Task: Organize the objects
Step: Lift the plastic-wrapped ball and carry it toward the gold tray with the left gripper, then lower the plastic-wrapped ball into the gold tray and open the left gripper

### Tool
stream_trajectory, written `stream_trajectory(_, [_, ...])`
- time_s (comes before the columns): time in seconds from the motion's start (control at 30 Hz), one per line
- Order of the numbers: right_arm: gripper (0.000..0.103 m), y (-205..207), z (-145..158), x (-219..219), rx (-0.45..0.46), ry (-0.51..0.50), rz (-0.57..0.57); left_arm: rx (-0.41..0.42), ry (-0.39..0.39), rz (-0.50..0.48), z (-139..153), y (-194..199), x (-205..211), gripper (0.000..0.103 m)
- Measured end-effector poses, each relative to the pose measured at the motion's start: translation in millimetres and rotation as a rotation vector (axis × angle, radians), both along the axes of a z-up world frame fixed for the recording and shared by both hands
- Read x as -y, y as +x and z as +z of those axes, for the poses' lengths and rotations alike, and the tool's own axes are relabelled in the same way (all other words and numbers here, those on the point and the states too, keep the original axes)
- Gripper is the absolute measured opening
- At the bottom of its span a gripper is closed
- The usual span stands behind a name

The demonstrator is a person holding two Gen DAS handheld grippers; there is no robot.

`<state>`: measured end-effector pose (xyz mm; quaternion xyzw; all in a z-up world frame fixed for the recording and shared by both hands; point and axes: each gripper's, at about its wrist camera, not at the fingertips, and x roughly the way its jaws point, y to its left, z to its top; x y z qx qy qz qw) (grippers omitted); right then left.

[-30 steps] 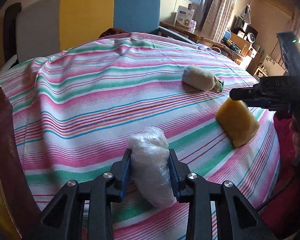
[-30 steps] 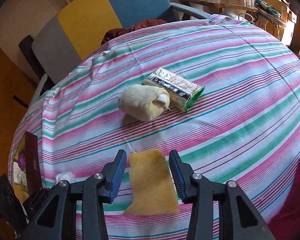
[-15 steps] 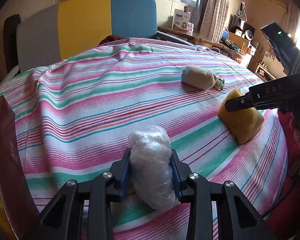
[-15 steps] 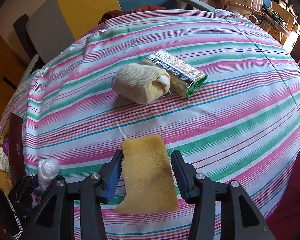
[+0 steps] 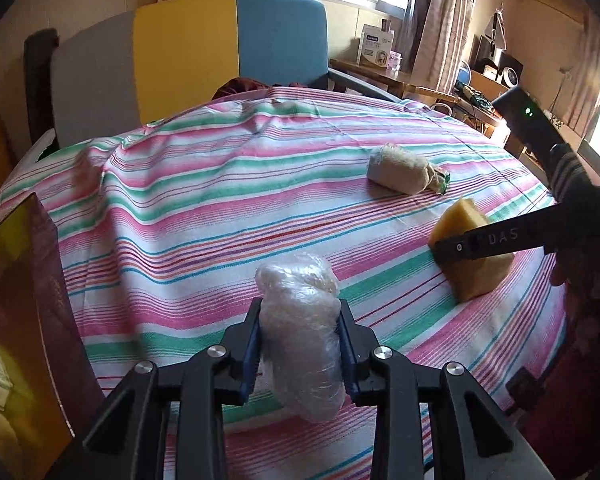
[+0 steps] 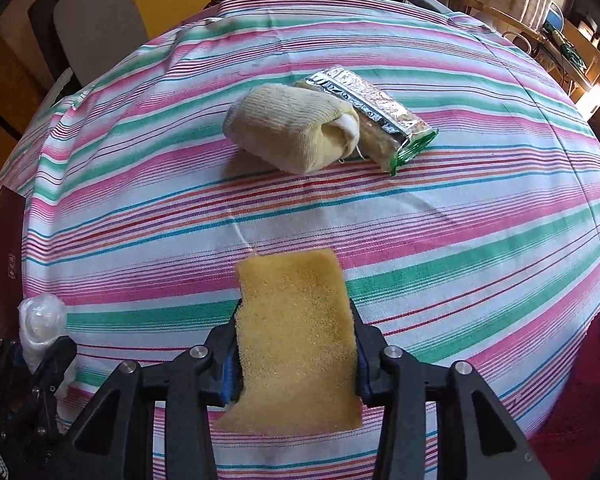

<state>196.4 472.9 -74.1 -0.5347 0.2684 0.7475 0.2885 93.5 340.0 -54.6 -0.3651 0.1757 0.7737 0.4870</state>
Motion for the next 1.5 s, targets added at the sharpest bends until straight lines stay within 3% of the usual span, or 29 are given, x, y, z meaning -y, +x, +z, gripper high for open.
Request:
stream_trajectory(0.47, [0.044, 5, 1, 0, 0.014, 0.026, 0.008, -0.035, 0.049, 0.044, 42, 0, 28, 0.034])
stream_trajectory(0.97, [0.044, 9, 3, -4, 0.040, 0.064, 0.028, 0.046, 0.082, 0.174, 57, -46, 88, 0.034])
stream_trajectory(1.2, [0.044, 12, 4, -4, 0.052, 0.082, 0.037, 0.226, 0.144, 0.418, 55, -131, 173, 0.034])
stream_trajectory(1.3, [0.044, 13, 5, -6, 0.052, 0.083, 0.038, 0.267, 0.142, 0.543, 47, -170, 207, 0.034])
stream_trajectory(1.5, [0.044, 12, 2, -4, 0.053, 0.084, 0.038, 0.352, 0.147, 0.676, 31, -224, 234, 0.034])
